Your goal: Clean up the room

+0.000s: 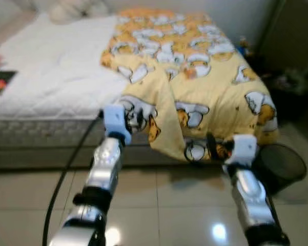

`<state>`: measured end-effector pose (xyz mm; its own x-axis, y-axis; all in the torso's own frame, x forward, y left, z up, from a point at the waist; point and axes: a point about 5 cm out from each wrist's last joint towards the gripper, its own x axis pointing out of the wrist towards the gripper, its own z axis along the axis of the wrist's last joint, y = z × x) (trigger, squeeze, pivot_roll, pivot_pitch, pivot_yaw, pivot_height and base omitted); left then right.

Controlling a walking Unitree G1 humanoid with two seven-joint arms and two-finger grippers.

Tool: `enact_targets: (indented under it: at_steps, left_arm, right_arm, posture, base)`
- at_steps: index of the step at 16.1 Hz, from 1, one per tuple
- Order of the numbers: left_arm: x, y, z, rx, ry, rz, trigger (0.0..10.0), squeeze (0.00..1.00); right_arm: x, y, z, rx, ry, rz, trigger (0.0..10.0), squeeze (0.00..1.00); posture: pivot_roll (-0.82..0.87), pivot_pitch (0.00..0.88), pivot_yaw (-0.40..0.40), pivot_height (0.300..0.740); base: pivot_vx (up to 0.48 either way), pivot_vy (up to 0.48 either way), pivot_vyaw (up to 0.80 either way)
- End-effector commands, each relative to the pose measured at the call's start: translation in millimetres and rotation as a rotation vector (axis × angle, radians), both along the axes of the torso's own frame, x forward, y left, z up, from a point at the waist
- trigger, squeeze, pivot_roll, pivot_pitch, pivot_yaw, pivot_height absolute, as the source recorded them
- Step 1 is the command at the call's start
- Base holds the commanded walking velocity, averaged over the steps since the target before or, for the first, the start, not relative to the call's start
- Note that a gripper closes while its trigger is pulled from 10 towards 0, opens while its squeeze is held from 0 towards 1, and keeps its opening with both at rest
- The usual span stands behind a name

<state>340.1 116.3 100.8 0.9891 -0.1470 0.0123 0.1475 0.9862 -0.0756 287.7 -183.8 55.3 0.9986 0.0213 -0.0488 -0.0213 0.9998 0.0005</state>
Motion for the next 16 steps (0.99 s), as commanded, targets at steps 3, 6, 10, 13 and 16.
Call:
enact_targets:
  at_steps: [3, 6, 10, 13, 16]
  left_arm:
    - [3.1, -9.7, 4.5, -0.013, -0.009, -0.028, 10.0, 0.00]
    - [5.0, -15.1, 9.1, 0.001, -0.029, -0.066, 10.0, 0.00]
    - [7.8, -18.8, 13.7, -0.003, -0.045, -0.108, 10.0, 0.00]
    - [9.8, -19.1, 15.4, -0.045, -0.042, -0.101, 10.0, 0.00]
    - [2.4, 4.6, 7.9, -0.008, -0.035, -0.029, 10.0, 0.00]
  right_arm:
    - [3.6, -8.5, 1.5, -0.006, 0.011, -0.038, 10.0, 0.00]
    - [8.0, -7.9, 5.1, -0.006, 0.002, -0.037, 10.0, 0.00]
    - [10.3, -9.2, 6.3, -0.008, -0.005, -0.051, 10.0, 0.00]
    - [9.1, -9.3, 5.5, -0.013, -0.004, -0.047, 10.0, 0.00]
    - [-1.2, -17.0, 9.0, 0.067, -0.048, -0.100, 10.0, 0.00]
  posture:
    - [0.00, 0.000, 0.010, 0.736]
    - [0.00, 0.000, 0.013, 0.736]
    - [-0.01, 0.000, 0.013, 0.736]
    - [-0.02, 0.000, 0.014, 0.736]
    - [-0.02, 0.000, 0.019, 0.736]
  base:
    - [0.472, 0.000, 0.00]
    - [0.472, 0.000, 0.00]
    - [0.472, 0.000, 0.00]
    - [0.472, 0.000, 0.00]
    - [0.480, 0.000, 0.00]
